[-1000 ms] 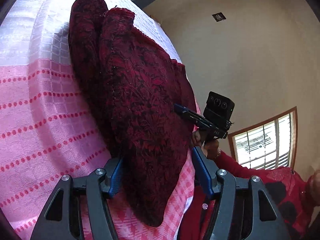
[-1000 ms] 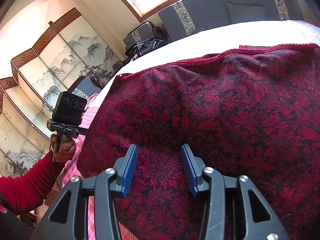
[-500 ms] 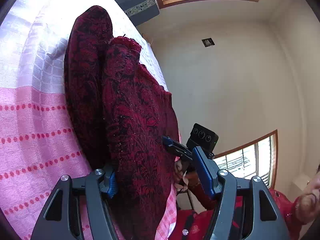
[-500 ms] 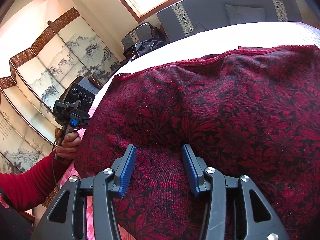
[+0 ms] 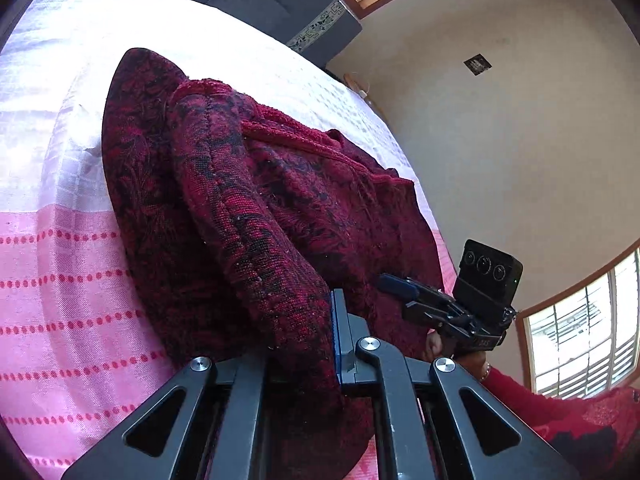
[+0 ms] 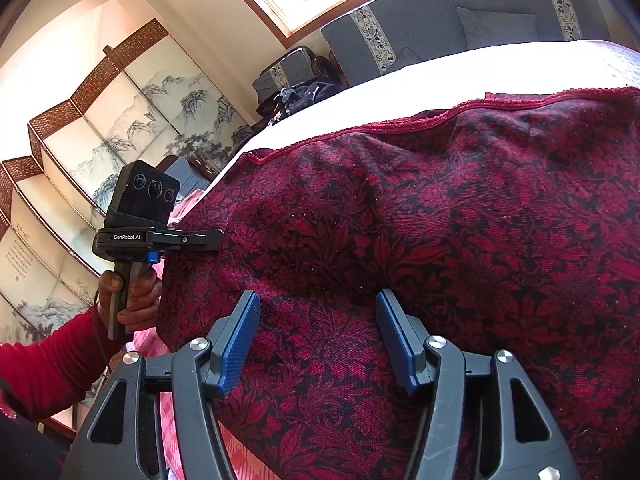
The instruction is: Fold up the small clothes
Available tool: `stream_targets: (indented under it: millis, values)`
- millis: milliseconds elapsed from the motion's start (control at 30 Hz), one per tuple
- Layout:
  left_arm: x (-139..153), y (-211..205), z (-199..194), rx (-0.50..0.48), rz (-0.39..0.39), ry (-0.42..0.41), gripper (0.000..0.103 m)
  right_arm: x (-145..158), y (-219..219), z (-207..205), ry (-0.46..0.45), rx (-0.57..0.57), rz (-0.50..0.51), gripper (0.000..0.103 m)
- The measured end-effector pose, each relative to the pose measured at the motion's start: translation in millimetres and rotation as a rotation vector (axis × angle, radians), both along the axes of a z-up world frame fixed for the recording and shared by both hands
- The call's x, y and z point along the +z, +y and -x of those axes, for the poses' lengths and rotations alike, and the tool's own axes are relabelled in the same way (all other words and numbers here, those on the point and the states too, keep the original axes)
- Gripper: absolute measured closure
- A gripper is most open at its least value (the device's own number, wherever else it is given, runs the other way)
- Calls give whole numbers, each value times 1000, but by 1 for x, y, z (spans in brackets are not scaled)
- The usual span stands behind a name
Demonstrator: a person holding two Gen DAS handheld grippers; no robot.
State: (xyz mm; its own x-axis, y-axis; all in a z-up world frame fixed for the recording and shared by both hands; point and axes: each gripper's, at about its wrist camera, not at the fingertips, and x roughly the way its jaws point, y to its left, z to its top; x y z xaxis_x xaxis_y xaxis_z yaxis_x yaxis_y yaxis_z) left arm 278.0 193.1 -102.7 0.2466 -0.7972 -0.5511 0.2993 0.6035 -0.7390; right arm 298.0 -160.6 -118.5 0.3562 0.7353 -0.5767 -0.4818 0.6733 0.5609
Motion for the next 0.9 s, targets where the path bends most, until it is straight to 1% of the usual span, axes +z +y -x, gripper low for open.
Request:
stream_targets:
  millis: [67, 100, 167, 233, 300, 367, 433, 500, 567, 600, 633, 700, 733, 767, 800, 900]
  values:
    - [9, -7, 1, 11, -31, -19, 96, 1, -3, -1, 13, -18, -30, 46]
    - [9, -7, 2, 22, -42, -8, 96, 2, -5, -1, 16, -28, -46, 45]
    - [-2, -1, -1, 61, -31, 66, 96, 3, -5, 0, 19, -24, -61, 44]
    - [-12, 10, -1, 119, -41, 91, 96, 2, -5, 3, 12, -9, -54, 44]
    - [-22, 17, -1, 143, -43, 118, 90, 1, -8, 4, 12, 5, -66, 44]
    - [-25, 22, 1, 179, -4, 117, 85, 0, -9, 4, 20, 13, -78, 44]
    - [-20, 27, 3, 228, -5, 76, 82, -1, -11, 3, 27, 16, -86, 44]
    - [-15, 34, 4, 272, -15, 27, 73, -1, -11, 5, 24, 19, -88, 44]
    - [-14, 41, 0, 314, -37, 19, 40, -1, -12, 5, 21, 18, -92, 44]
    - [-15, 44, -3, 330, -29, 15, 37, -1, -12, 5, 21, 17, -94, 44]
    - [-18, 47, -8, 337, -13, 11, 36, -2, -13, 5, 23, 16, -95, 44]
    - [-26, 51, -19, 348, -30, 30, 33, -2, -13, 4, 26, 12, -94, 44]
    - [-32, 53, -24, 342, -17, 47, 33, -2, -13, 3, 26, 11, -91, 44]
    - [-32, 55, -26, 327, 16, 21, 31, -1, -12, 4, 24, 10, -86, 44]
    - [-34, 54, -28, 304, 32, 15, 31, -1, -11, 4, 23, 9, -80, 44]
    - [-36, 43, -33, 206, 47, 2, 30, 0, -7, 5, 22, 8, -62, 43]
